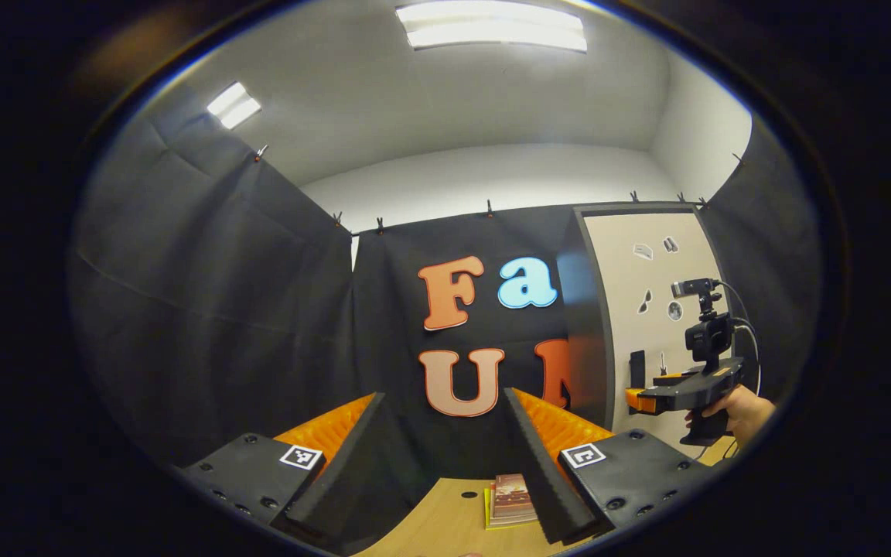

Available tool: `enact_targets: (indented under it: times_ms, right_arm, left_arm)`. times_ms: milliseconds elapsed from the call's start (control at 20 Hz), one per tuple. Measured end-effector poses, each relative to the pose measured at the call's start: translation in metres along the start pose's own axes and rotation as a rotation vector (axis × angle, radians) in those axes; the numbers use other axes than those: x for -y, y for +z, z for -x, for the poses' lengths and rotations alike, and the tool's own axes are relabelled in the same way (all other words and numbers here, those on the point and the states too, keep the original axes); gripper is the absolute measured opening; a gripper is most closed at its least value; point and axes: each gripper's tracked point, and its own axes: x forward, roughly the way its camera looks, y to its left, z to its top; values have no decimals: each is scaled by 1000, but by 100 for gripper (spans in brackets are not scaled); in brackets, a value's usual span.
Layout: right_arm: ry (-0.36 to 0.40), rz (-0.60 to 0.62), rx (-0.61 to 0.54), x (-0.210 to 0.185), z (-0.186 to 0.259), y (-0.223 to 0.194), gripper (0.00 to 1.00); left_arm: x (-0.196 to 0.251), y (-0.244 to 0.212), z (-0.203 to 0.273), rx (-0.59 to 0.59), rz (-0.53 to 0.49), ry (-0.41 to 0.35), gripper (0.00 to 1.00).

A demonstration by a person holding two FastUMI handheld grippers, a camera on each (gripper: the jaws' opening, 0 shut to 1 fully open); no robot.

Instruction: Open the cabinet door with the right hand, grasp the bottle in the cabinet with the left hand and place it on the coaster, then close the cabinet door with the right hand.

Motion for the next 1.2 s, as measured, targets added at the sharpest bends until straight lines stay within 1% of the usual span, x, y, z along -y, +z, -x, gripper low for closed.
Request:
enact_targets:
  times_ms: [50, 100, 150, 200, 250, 300, 350, 400, 450, 500, 550, 750, 800, 850, 900, 950, 1000, 1050, 1100, 1150, 1200]
  right_arm:
    - [-8, 0, 0, 0, -3, 0, 82]
    - [-24, 6, 1, 2, -8, 1, 77]
    - [-47, 10, 5, 5, -12, 2, 75]
    - [-59, 0, 3, 5, -14, 3, 71]
    - [-58, -12, 16, 2, -15, 7, 68]
    - [-58, -19, 25, -1, -15, 11, 63]
    - [-73, -23, 20, 1, -17, 11, 60]
    - [-64, -37, 10, -3, -19, 9, 51]
    - [-80, -47, 3, -4, -18, 9, 47]
    - [-90, -47, -3, -4, -19, 8, 36]
    - [-93, -35, -10, -3, -18, 9, 35]
    - [-84, -13, -19, -4, -17, 8, 29]
    - [-77, -13, -24, -5, -17, 7, 25]
    - [-68, -20, -34, -5, -14, 7, 24]
    - [-58, -23, -38, -6, -13, 7, 21]
    - [-43, -13, -40, -7, -10, 8, 21]
    - [-31, -8, -39, -8, -7, 7, 21]
    - [-16, -1, -37, -10, -2, 7, 21]
    - [-1, 1, -35, -14, 7, 9, 22]
    - [23, 3, -32, -16, 18, 11, 22]
    - [50, 1, -30, -13, 37, 9, 21]
  left_arm:
    - [-7, -6, -1, -11, -16, 13, 100]
    - [-14, -11, -1, -23, -28, 26, 96]
    - [-18, -15, -1, -33, -33, 32, 96]
    - [-22, -16, 0, -38, -36, 38, 96]
    - [-28, -17, 1, -41, -44, 46, 96]
    - [-34, -17, 2, -38, -51, 55, 93]
    - [-36, -16, 4, -36, -55, 61, 96]
    - [-38, -15, 6, -34, -55, 65, 96]
    - [-39, -14, 9, -33, -53, 64, 96]
    - [-41, -14, 11, -32, -50, 65, 99]
    - [-42, -16, 13, -32, -49, 66, 96]
    - [-45, -11, 21, -23, -45, 76, 96]
    - [-46, -9, 22, -16, -45, 80, 96]
    - [-47, -9, 23, -13, -42, 83, 96]
    - [-46, -9, 24, -9, -32, 77, 93]
    - [-44, -10, 23, -9, -21, 65, 96]
    - [-45, -12, 22, -11, -9, 58, 93]
    - [-45, -13, 21, -15, -1, 56, 93]
    - [-45, -13, 22, -16, 4, 58, 93]
    - [-45, -13, 22, -17, 6, 59, 96]
    - [-44, -12, 24, -19, 9, 53, 96]
